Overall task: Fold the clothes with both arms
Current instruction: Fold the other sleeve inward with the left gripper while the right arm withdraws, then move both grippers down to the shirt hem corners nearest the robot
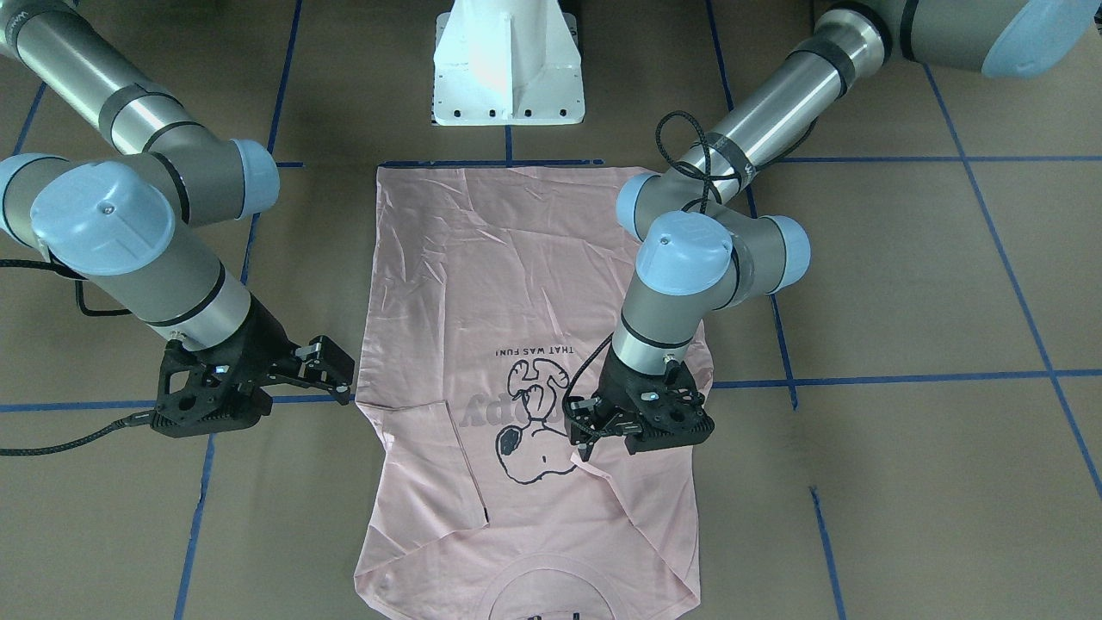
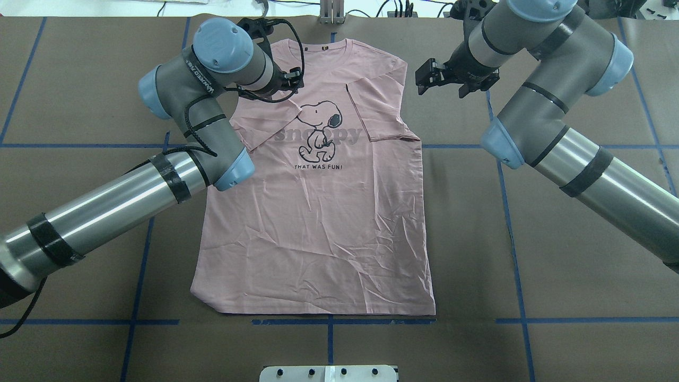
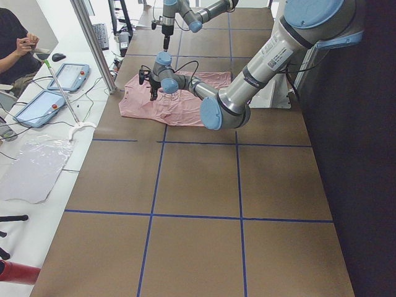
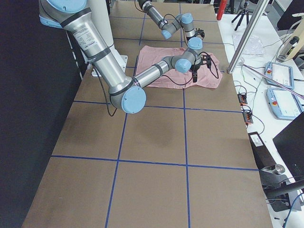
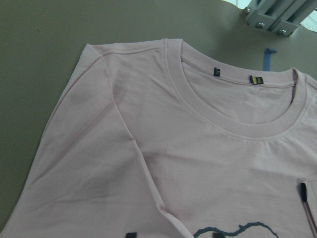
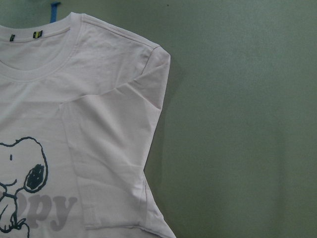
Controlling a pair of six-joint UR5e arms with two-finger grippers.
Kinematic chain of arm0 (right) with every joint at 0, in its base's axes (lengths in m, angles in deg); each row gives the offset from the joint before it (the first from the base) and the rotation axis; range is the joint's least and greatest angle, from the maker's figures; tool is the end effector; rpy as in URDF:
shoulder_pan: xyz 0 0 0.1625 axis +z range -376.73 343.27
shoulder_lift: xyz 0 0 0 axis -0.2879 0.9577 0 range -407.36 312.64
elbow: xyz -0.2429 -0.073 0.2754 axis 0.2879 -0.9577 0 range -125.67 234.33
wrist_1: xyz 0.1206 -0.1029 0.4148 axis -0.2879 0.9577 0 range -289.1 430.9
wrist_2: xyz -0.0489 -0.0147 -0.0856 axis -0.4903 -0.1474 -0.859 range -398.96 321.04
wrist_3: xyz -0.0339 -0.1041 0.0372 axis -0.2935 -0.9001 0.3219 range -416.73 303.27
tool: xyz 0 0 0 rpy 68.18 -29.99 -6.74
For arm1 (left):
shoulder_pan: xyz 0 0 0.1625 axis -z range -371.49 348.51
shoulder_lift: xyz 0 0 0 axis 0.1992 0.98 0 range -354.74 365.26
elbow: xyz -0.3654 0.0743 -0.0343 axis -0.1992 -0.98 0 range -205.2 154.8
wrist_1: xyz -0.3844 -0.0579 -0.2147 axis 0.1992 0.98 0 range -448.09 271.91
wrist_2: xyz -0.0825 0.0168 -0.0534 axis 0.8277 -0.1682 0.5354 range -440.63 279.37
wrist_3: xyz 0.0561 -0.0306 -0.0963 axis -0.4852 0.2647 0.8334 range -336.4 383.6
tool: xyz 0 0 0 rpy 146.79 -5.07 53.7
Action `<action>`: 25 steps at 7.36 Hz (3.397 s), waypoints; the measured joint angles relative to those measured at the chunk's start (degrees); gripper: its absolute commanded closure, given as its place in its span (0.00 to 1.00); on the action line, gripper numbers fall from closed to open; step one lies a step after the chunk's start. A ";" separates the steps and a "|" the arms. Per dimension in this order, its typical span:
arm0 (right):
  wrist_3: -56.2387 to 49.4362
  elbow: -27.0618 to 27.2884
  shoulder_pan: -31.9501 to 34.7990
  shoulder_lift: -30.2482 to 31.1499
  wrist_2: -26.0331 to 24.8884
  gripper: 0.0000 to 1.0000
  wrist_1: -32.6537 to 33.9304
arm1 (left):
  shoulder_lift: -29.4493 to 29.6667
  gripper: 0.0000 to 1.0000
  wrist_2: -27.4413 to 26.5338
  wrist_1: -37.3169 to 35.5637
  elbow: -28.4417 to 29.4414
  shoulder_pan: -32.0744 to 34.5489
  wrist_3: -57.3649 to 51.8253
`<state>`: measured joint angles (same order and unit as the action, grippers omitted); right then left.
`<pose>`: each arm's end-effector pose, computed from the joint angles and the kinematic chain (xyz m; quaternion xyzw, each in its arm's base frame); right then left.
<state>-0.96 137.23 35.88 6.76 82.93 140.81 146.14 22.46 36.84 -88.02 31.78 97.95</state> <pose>-0.3861 -0.6241 0.2515 0.0917 -0.4608 0.0277 0.8823 0.5283 -0.6444 0.2019 0.1527 0.4725 -0.1526 0.8545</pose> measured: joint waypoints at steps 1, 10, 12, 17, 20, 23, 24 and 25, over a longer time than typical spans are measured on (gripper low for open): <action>0.21 1.12 -0.18 0.79 0.19 0.00 0.09 | -1.36 0.00 0.43 -0.62 -3.34 -0.03 -0.03; 29.32 34.13 -33.26 27.89 -22.41 0.00 4.97 | -32.67 0.00 0.92 -22.46 -48.57 -6.50 -6.87; 31.13 33.36 -39.88 27.41 -27.40 0.00 5.22 | -33.16 0.00 0.73 -22.45 -49.03 -6.59 -6.73; 30.65 31.72 -40.96 27.07 -28.02 0.00 5.31 | -33.18 0.00 0.70 -22.44 -49.15 -6.70 -6.59; 30.47 29.82 -39.62 25.37 -27.89 0.02 5.48 | -33.34 0.00 0.70 -22.44 -49.02 -6.70 -6.77; 30.53 29.64 -39.48 25.16 -27.47 0.23 5.50 | -33.41 0.00 0.70 -22.44 -48.98 -6.70 -7.01; 30.55 29.60 -39.60 25.13 -27.43 0.40 5.50 | -33.50 0.00 0.70 -22.42 -48.97 -6.70 -7.02; 30.59 29.56 -39.80 25.10 -27.41 0.57 5.52 | -33.59 0.00 0.70 -22.39 -48.98 -6.70 -7.03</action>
<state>29.63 166.78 -3.92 31.86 55.51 146.33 112.55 23.17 14.45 -137.01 25.08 90.93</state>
